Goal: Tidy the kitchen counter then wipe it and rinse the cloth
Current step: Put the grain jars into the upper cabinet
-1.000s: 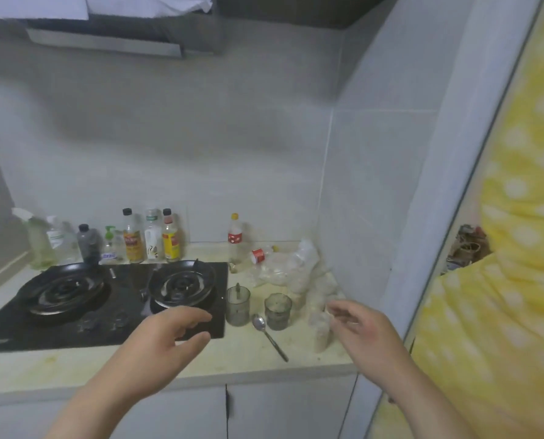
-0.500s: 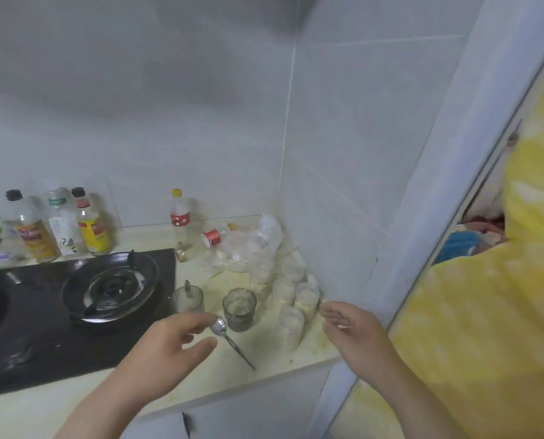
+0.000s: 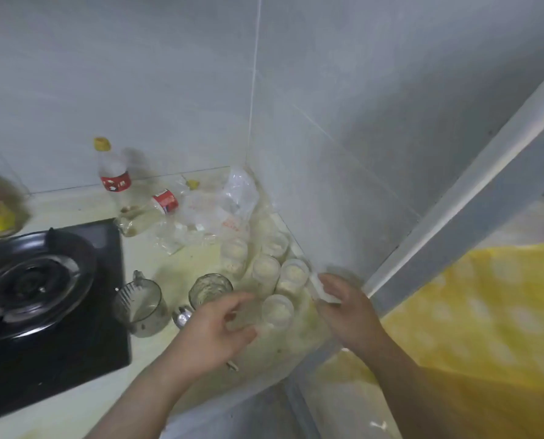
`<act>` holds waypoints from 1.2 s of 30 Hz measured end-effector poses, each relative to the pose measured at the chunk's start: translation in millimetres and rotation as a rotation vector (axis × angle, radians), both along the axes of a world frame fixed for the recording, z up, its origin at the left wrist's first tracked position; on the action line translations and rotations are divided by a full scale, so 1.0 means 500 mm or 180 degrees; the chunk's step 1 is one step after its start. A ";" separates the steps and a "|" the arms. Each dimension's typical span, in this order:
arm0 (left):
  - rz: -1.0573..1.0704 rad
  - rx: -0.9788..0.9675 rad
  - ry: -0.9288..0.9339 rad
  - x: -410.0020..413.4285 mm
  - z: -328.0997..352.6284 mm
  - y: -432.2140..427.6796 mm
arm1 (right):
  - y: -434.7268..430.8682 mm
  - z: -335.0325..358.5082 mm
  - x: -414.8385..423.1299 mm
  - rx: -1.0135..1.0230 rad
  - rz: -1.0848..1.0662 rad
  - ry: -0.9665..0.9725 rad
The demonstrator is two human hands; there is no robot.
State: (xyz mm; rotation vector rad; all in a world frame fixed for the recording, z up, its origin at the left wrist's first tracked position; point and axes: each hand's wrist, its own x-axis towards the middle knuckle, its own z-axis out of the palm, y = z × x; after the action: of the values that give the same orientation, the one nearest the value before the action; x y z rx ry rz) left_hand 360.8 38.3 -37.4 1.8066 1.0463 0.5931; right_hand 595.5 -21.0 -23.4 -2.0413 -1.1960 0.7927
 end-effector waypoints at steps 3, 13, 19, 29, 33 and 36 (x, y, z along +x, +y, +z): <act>-0.0053 -0.0010 -0.0018 0.056 -0.013 0.002 | 0.024 -0.026 0.021 -0.0061 -0.0048 0.0118; 0.0307 0.0127 0.0480 0.174 -0.092 0.008 | 0.120 -0.120 0.064 -0.0091 0.0280 -0.0058; 0.0483 0.0052 0.0724 0.200 -0.140 0.012 | 0.155 -0.166 0.075 -0.0027 0.0333 0.0036; 0.0859 0.0161 0.0426 0.176 -0.166 -0.005 | 0.184 -0.186 0.069 0.0213 0.0417 0.0022; 0.1164 0.0145 -0.0118 0.137 -0.121 -0.034 | 0.186 -0.189 0.058 0.0279 0.0437 -0.0048; 0.1436 -0.0060 -0.0410 0.106 -0.072 -0.047 | 0.182 -0.185 0.055 0.0376 0.0367 0.0010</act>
State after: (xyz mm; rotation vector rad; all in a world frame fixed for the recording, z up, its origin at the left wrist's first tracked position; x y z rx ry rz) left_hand 413.6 14.8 -73.3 1.4965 1.3740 0.9522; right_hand 623.0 70.3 -116.0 -1.8890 -1.3367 0.7604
